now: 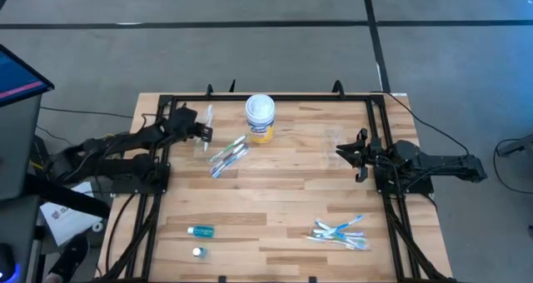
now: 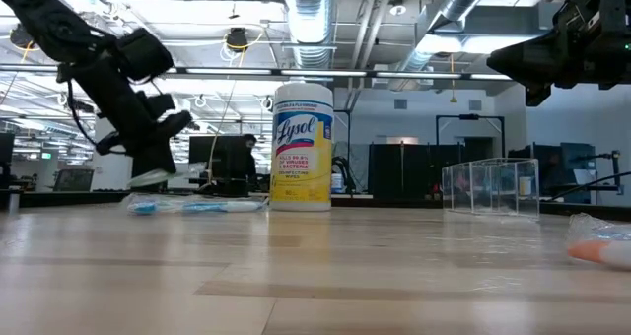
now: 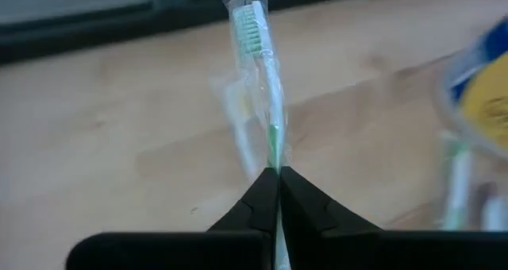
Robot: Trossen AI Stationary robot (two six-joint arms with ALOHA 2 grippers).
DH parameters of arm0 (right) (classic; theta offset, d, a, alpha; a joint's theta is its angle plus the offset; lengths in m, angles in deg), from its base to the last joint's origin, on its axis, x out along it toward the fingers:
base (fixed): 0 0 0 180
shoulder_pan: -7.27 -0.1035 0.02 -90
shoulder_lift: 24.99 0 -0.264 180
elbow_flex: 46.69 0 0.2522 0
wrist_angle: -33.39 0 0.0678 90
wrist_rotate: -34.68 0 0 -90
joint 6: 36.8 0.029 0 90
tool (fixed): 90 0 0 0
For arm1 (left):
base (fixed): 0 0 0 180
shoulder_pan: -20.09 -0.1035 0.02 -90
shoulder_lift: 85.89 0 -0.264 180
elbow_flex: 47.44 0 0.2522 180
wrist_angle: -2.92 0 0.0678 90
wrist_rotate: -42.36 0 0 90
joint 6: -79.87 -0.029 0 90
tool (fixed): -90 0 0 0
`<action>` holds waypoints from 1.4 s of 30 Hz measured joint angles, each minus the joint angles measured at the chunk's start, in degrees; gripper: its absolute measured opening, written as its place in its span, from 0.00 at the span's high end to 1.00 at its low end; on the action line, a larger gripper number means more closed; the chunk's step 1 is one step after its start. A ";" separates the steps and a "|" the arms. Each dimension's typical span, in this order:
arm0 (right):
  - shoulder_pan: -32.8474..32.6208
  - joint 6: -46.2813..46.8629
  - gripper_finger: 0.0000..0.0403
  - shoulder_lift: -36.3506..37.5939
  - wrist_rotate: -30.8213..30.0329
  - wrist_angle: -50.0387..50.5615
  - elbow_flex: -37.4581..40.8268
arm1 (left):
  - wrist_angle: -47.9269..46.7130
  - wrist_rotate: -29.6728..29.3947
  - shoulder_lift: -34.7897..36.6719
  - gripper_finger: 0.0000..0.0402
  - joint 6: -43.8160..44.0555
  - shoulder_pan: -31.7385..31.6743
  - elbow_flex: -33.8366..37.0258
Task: Pick & Place toothbrushing station
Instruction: Put the top green toothbrush into the transparent organizer
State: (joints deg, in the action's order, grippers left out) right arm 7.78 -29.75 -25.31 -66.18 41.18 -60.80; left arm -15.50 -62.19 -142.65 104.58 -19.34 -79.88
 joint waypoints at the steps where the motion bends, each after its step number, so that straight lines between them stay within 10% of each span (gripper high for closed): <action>1: 0.00 0.00 0.82 0.01 0.00 0.01 -0.01 | 0.03 0.00 1.20 1.00 0.00 0.64 0.00; 17: -0.01 0.00 0.82 0.00 0.00 0.00 -0.02 | 6.12 0.04 12.87 1.00 -0.33 13.26 -0.07; 42: 0.00 0.00 0.82 0.02 0.00 -0.32 0.00 | 37.75 0.07 8.52 0.99 -6.83 34.93 -0.13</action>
State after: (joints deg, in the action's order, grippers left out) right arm 7.78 -29.75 -25.28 -66.18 40.86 -60.79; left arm 22.25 -62.12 -134.13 97.75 15.59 -80.01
